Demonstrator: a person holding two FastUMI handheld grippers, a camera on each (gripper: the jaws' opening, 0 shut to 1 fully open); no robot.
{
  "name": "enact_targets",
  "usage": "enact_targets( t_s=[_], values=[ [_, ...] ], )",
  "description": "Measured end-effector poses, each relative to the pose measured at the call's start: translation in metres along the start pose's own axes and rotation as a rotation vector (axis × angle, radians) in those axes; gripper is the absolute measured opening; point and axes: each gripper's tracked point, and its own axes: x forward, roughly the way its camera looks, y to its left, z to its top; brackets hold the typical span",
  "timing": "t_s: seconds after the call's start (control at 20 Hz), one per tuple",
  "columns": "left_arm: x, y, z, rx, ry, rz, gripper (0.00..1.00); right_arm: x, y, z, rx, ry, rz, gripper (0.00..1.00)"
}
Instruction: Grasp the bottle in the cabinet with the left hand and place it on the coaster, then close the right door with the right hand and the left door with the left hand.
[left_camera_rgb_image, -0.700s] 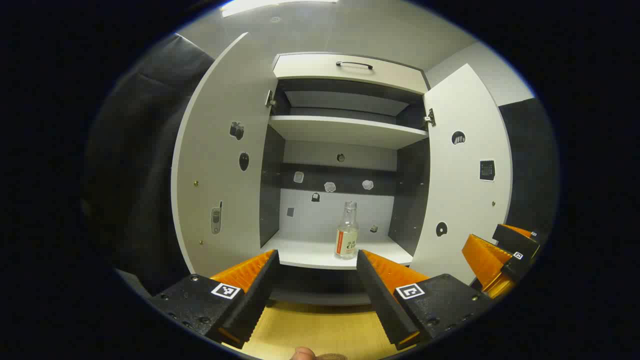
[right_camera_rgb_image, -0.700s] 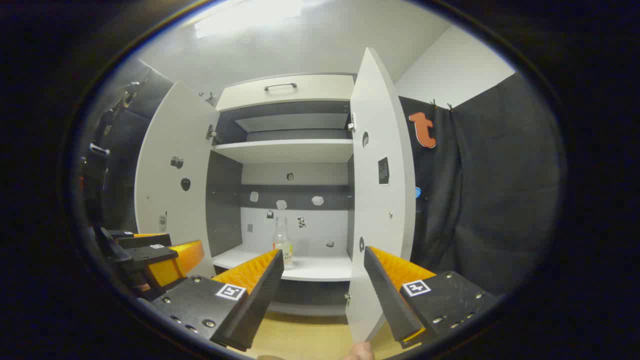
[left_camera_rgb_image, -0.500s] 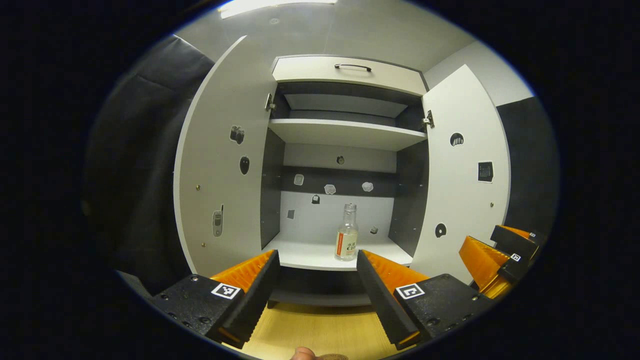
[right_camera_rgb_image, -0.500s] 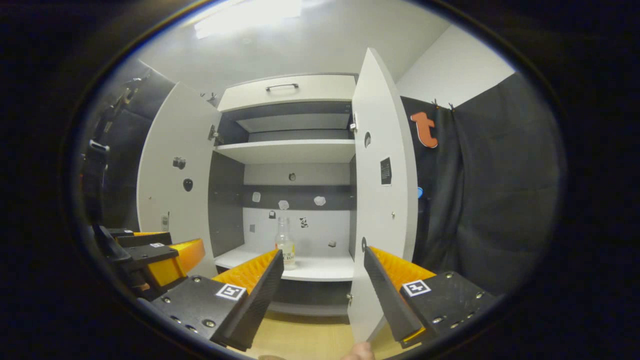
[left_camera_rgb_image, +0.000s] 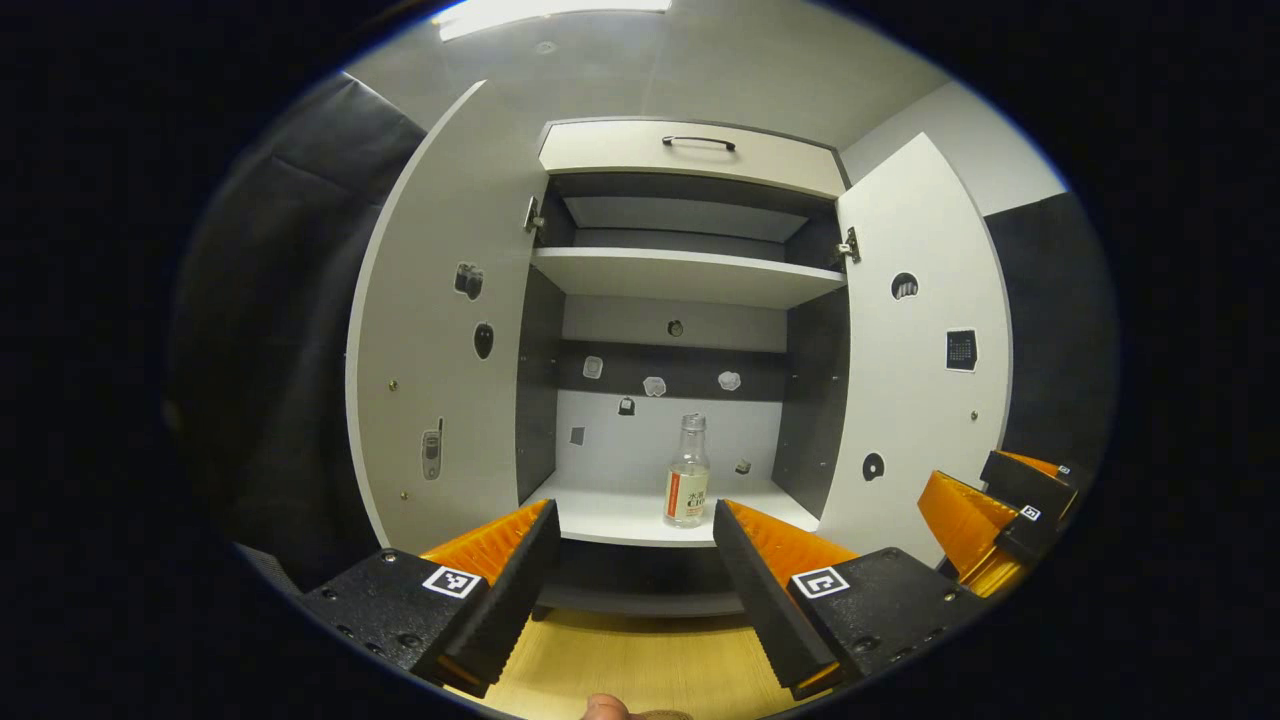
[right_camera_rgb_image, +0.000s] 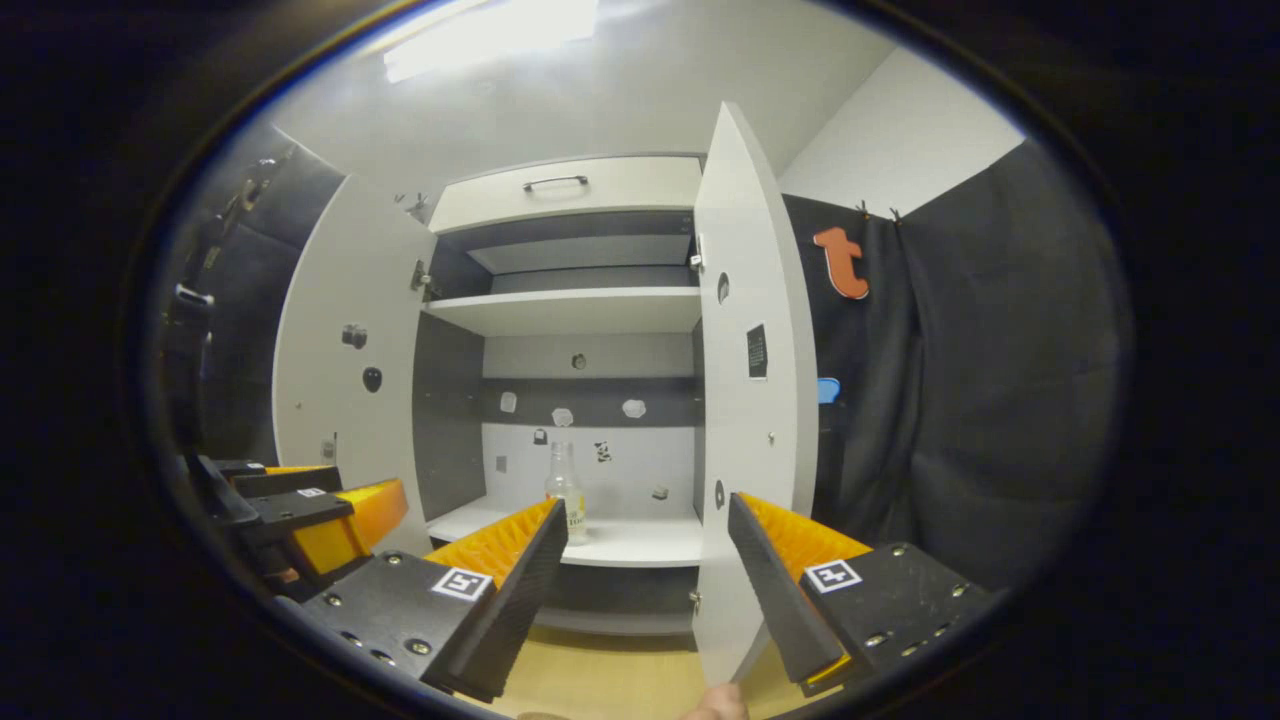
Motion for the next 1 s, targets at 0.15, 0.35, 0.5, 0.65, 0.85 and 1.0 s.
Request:
enact_targets(
  t_s=[0.15,0.35,0.5,0.65,0.85,1.0],
  values=[
    [0.001,-0.001,-0.001,0.004,0.004,0.001,0.97,-0.001,-0.002,-0.003,-0.001,0.005,-0.001,0.98],
    [0.0,-0.002,0.0,0.003,0.002,-0.001,0.97,-0.001,-0.002,-0.005,-0.005,0.01,0.0,0.98],
    [0.0,-0.004,-0.001,0.006,0.004,-0.005,0.97,-0.002,-0.003,-0.005,-0.004,0.009,-0.001,0.98],
    [-0.001,-0.004,-0.002,0.008,0.006,-0.005,0.97,-0.002,-0.001,-0.006,-0.007,0.011,0.0,0.98],
    [-0.002,0.001,-0.003,0.004,0.01,0.0,0.97,0.005,0.007,-0.01,-0.003,0.022,0.01,0.98],
    [-0.001,0.01,-0.002,0.009,0.014,0.007,0.97,0.02,0.021,-0.012,-0.003,0.035,0.026,0.98]
  ],
)
